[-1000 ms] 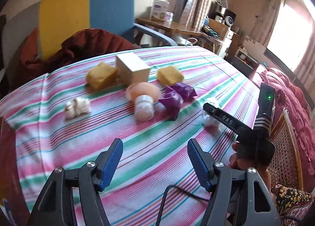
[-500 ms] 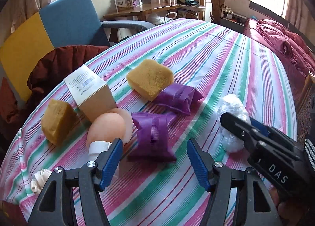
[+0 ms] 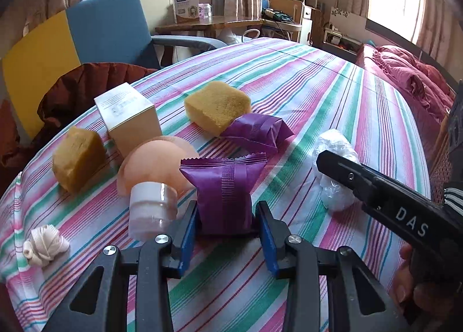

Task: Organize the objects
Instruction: 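Grasp the purple packet with the left gripper, then carry the purple packet over the gold tray and open the left gripper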

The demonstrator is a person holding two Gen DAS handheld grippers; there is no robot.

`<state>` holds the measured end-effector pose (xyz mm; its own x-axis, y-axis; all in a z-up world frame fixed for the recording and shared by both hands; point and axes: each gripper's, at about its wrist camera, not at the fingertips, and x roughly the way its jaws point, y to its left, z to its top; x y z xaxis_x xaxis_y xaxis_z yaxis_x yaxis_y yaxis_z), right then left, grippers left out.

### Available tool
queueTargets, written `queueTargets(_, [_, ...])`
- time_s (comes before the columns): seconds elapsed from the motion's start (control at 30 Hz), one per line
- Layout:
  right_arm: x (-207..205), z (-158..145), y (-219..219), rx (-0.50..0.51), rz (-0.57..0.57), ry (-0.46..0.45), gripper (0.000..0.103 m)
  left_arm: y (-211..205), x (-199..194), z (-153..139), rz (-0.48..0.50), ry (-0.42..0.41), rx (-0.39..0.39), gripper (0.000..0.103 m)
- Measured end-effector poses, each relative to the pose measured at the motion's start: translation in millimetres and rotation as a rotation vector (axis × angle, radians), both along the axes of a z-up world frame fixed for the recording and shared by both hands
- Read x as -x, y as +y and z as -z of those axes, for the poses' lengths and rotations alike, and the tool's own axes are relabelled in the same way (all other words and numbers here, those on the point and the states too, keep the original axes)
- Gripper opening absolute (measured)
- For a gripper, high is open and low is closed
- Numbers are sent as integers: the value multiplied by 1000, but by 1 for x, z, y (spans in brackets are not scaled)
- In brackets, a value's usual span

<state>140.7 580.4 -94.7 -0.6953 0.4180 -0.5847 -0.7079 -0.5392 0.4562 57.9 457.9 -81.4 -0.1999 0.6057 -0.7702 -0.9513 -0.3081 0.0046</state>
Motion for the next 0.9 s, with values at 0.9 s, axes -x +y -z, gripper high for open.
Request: queueTargets(0.9, [8,-11,-14,-109,0,-104,39,-161,-6,-10,-263,-91,-188,36])
